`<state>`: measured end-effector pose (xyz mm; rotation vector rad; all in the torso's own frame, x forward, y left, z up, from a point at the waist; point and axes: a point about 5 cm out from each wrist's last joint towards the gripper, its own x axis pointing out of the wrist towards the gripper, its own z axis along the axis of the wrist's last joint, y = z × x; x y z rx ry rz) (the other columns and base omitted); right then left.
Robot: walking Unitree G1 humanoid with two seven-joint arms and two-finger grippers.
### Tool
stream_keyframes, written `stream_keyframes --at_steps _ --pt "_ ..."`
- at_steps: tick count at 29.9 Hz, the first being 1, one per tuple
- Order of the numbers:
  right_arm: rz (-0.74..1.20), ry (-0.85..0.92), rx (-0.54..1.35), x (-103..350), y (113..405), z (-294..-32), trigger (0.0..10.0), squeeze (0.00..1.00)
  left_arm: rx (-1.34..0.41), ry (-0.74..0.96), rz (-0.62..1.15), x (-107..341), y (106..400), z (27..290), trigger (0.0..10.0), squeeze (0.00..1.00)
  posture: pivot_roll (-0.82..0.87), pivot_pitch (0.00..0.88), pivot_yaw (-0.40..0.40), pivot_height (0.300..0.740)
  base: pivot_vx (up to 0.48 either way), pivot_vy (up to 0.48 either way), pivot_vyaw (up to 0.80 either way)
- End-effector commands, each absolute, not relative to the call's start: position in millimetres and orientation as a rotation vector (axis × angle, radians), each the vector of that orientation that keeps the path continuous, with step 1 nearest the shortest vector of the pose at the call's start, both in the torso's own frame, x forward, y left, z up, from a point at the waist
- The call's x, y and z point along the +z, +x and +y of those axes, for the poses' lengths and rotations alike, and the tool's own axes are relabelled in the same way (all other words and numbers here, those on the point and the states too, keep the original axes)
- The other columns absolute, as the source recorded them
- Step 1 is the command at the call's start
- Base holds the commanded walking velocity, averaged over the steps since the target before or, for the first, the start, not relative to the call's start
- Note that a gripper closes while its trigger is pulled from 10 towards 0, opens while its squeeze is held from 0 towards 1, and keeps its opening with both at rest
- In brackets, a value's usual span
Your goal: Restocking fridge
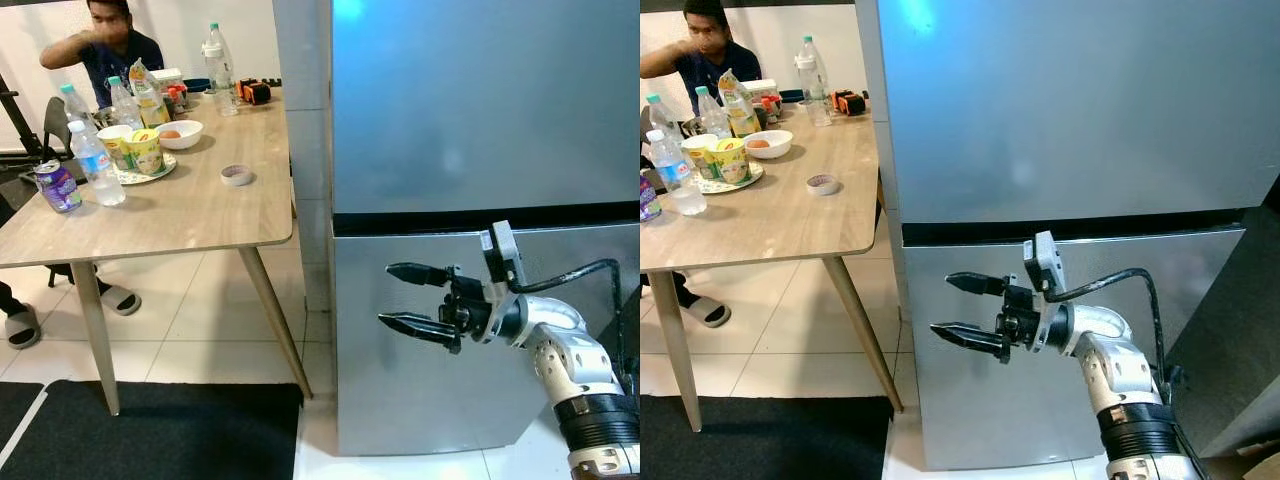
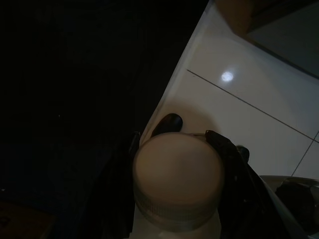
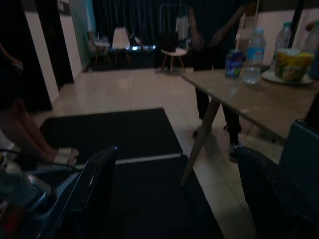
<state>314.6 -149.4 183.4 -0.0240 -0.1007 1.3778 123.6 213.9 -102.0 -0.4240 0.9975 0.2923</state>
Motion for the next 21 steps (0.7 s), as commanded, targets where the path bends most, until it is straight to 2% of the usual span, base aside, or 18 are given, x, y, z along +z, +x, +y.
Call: stream_keyframes --at_steps 1,10,13,15,21 --pt "-0.092 -0.079 1.388 184.7 315.8 -146.6 10.0 0.00 0.280 -0.433 1.018 -104.3 120.2 207.6 10.0 0.00 -0.08 0.000 0.000 0.740 0.000 0.000 0.00" --pt "-0.019 -0.184 1.445 183.3 314.7 -143.8 10.0 0.00 0.274 -0.445 1.010 -104.2 121.4 205.7 10.0 0.00 -0.08 0.000 -0.002 0.740 0.000 0.000 0.00" --pt "-0.017 -0.235 1.433 186.8 318.1 -143.7 10.0 0.00 0.275 -0.447 1.006 -103.9 122.0 206.4 10.0 0.00 -0.08 0.000 -0.002 0.740 0.000 0.000 0.00" --pt "-0.022 -0.343 1.380 190.2 327.2 -142.2 10.0 0.00 0.277 -0.447 1.005 -103.7 121.8 207.3 10.0 0.00 -0.08 0.000 0.000 0.740 0.000 0.000 0.00" --pt "-0.028 -0.422 1.345 196.9 334.3 -140.4 10.0 0.00 0.276 -0.450 1.003 -103.6 122.3 206.9 10.0 0.00 -0.08 0.000 -0.004 0.740 0.000 0.000 0.00"
